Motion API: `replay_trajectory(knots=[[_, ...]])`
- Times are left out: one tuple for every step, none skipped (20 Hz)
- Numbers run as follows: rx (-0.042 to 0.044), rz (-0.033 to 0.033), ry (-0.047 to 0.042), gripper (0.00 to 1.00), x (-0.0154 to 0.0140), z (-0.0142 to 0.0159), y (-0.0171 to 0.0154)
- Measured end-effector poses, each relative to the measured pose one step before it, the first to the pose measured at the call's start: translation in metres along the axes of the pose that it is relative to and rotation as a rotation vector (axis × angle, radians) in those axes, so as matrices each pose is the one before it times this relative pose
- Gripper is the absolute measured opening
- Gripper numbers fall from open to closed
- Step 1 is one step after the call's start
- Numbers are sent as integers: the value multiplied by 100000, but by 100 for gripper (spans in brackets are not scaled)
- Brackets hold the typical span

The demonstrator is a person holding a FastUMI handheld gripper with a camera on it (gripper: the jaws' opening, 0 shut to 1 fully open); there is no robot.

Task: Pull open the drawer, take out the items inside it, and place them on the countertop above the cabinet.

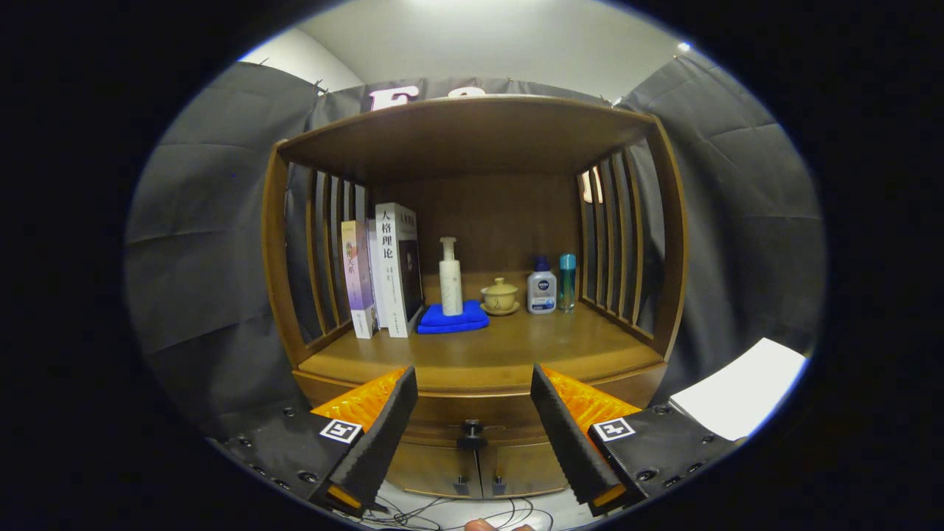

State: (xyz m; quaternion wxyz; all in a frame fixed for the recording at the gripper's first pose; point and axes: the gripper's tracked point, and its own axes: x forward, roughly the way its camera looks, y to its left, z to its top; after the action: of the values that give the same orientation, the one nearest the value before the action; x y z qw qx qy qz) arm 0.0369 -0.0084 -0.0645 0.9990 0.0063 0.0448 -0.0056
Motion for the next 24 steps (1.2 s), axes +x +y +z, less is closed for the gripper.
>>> replay_trajectory(knots=[[1293, -65, 1052, 98, 445, -665, -129], [1362, 488, 840, 98, 568, -606, 90], [902, 732, 920, 98, 687, -848, 155], [-15, -3, 989, 98, 686, -1009, -22], [-1131, -853, 1887, 98, 682, -1232, -245], [-1892, -1119, 2178, 98, 603, -1145, -197], [-2105, -854, 1973, 98, 713, -1193, -54], [-1747, -696, 1499, 98, 696, -1097, -27], [-1035, -427, 1330, 98, 757, -933, 111], [-56, -36, 1498, 98, 613, -853, 82], [482, 349, 1339, 98, 552, -986, 178], [409, 116, 1133, 98, 592, -709, 68], [-56, -399, 1108, 98, 550, -706, -122], [-215, -641, 1005, 98, 527, -493, -187], [394, -320, 670, 98, 395, -504, -3], [1052, 333, -174, 98, 246, -113, 76], [761, 35, 183, 98, 210, -261, -67], [-38, -44, 676, 98, 279, -214, -85], [-172, 492, 509, 98, 171, -291, 55], [-619, -210, 712, 91, 202, -162, 33], [-868, -373, 552, 83, 108, -312, 86], [-502, 60, 520, 76, 87, -94, 17], [592, 1461, 152, 69, -7, -11, 273], [785, 1277, 256, 63, 28, 0, 289]])
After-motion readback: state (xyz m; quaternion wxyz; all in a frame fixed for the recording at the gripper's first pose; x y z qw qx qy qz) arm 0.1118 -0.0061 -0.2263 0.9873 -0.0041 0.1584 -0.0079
